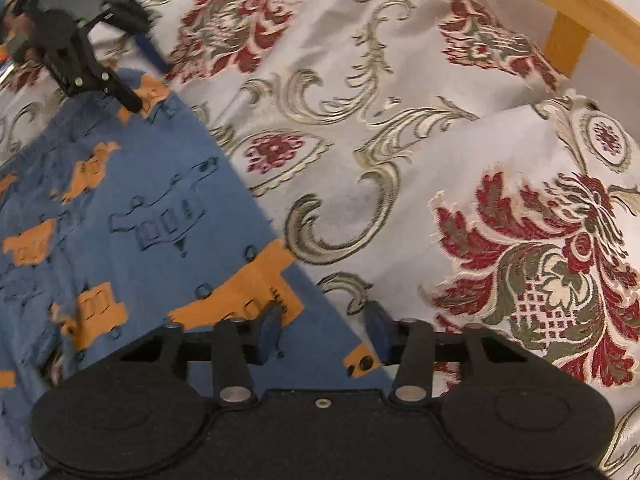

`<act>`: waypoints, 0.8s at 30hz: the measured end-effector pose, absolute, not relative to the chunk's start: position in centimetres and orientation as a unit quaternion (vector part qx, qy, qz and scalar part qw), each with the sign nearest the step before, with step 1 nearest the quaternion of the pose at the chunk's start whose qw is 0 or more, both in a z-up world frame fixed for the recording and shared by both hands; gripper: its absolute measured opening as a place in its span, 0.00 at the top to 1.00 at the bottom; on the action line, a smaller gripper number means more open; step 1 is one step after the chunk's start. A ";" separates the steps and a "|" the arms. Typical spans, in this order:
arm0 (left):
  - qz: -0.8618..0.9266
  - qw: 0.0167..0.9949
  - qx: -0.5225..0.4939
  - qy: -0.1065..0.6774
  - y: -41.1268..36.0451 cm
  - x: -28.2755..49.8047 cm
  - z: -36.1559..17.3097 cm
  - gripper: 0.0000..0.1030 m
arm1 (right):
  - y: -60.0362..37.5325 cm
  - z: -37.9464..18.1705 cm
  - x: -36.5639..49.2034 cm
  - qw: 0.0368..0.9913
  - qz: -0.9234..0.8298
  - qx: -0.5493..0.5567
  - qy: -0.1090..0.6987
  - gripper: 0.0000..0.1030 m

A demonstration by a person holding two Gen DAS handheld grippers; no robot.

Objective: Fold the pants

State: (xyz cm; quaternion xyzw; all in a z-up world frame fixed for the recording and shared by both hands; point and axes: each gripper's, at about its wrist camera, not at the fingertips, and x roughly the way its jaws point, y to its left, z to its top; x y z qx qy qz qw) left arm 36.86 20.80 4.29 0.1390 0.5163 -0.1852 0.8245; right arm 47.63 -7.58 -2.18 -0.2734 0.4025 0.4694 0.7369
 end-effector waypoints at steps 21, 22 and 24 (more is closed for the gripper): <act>-0.076 0.866 0.217 0.444 17.6 30.5 5.2 0.97 | -11.3 1.7 38.7 0.841 0.394 -0.260 0.264 1.00; -0.069 0.871 0.224 0.433 17.3 29.7 5.4 0.97 | -11.7 2.1 37.6 0.847 0.389 -0.261 0.251 1.00; -0.058 0.879 0.237 0.409 16.8 28.1 5.7 0.97 | -12.6 3.1 35.0 0.857 0.382 -0.262 0.225 1.00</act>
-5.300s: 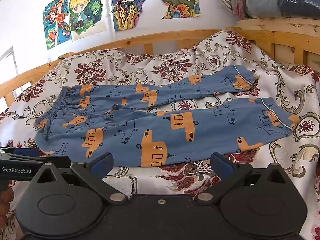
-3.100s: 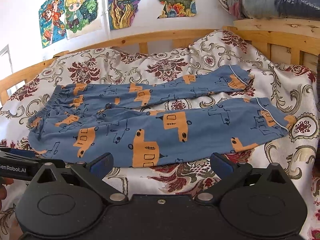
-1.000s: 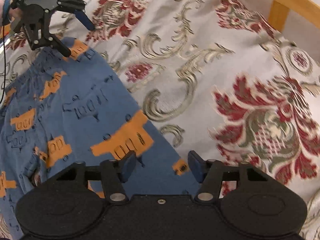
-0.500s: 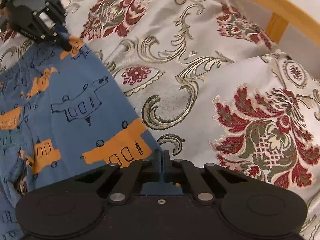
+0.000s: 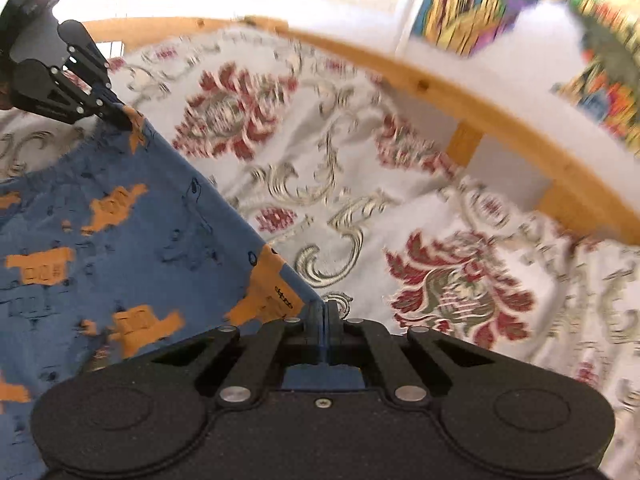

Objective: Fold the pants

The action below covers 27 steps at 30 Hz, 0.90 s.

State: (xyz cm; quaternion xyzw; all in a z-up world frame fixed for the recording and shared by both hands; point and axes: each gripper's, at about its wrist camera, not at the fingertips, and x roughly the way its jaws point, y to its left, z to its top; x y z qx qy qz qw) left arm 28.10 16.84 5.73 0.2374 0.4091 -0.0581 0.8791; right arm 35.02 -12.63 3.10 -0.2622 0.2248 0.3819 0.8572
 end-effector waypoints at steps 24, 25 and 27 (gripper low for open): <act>-0.132 0.870 0.324 0.348 12.2 6.2 1.7 0.97 | -17.3 0.6 8.0 0.885 0.332 -0.265 0.189 1.00; -0.133 0.870 0.321 0.350 12.4 6.1 1.7 0.97 | -17.2 0.4 7.6 0.885 0.331 -0.267 0.190 1.00; -0.140 0.865 0.323 0.358 12.5 6.0 1.5 0.97 | -17.1 -0.1 7.0 0.883 0.330 -0.268 0.201 1.00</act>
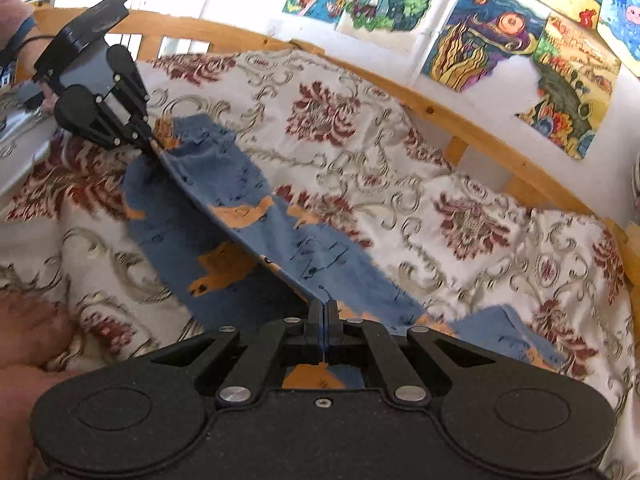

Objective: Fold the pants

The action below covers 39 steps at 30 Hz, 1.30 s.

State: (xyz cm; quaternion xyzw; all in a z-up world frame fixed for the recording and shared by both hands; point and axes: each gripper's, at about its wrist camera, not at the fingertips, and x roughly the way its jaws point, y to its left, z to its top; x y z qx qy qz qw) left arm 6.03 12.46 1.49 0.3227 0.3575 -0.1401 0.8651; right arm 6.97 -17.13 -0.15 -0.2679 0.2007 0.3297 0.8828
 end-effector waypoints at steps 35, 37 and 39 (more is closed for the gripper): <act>-0.210 0.866 0.135 0.434 9.3 5.1 4.7 0.34 | -26.2 0.2 11.9 0.931 0.200 -0.065 0.297 0.28; -0.227 0.879 0.090 0.410 7.3 5.7 5.3 0.22 | -27.8 1.6 15.3 0.931 0.183 -0.034 0.313 0.22; -0.256 0.885 0.040 0.388 4.7 7.2 5.1 0.20 | -28.8 3.1 19.6 0.930 0.168 -0.006 0.328 0.21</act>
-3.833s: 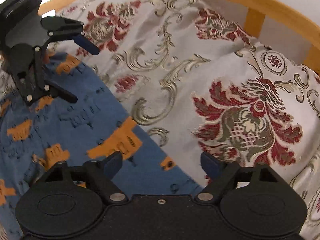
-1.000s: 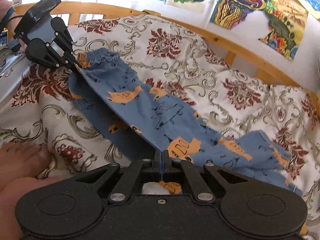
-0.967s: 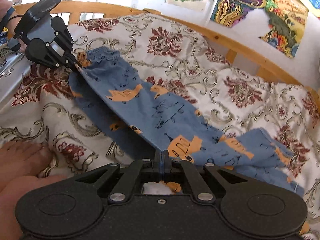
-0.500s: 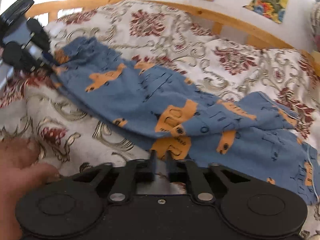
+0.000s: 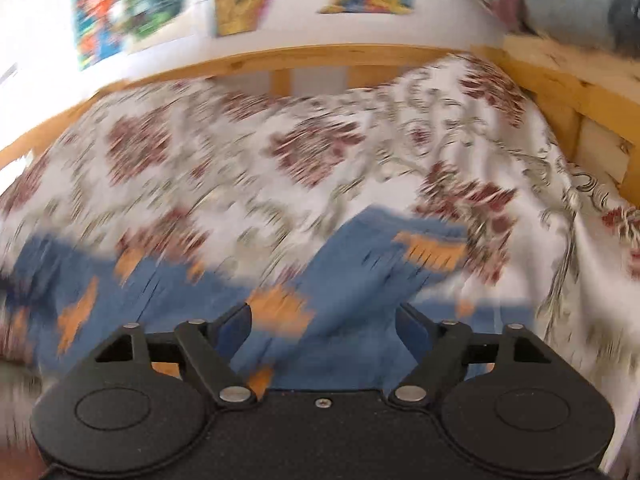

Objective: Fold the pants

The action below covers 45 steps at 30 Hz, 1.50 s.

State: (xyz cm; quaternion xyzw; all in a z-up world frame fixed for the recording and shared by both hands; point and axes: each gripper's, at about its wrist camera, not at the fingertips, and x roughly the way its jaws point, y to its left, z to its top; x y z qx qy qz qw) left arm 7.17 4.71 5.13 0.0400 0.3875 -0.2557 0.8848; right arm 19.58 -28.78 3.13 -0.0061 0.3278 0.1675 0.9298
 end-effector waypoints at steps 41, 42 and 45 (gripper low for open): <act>-0.292 0.861 0.013 0.416 -7.2 12.7 -1.2 1.00 | -39.9 8.8 17.9 0.952 0.067 0.126 0.270 0.95; -0.298 0.861 0.037 0.410 -7.7 12.3 -1.0 1.00 | -40.7 7.5 17.1 0.949 0.054 0.135 0.279 0.95; -0.310 0.853 0.109 0.405 -9.3 11.5 -1.0 1.00 | -43.0 2.8 15.2 0.933 0.008 0.177 0.314 0.95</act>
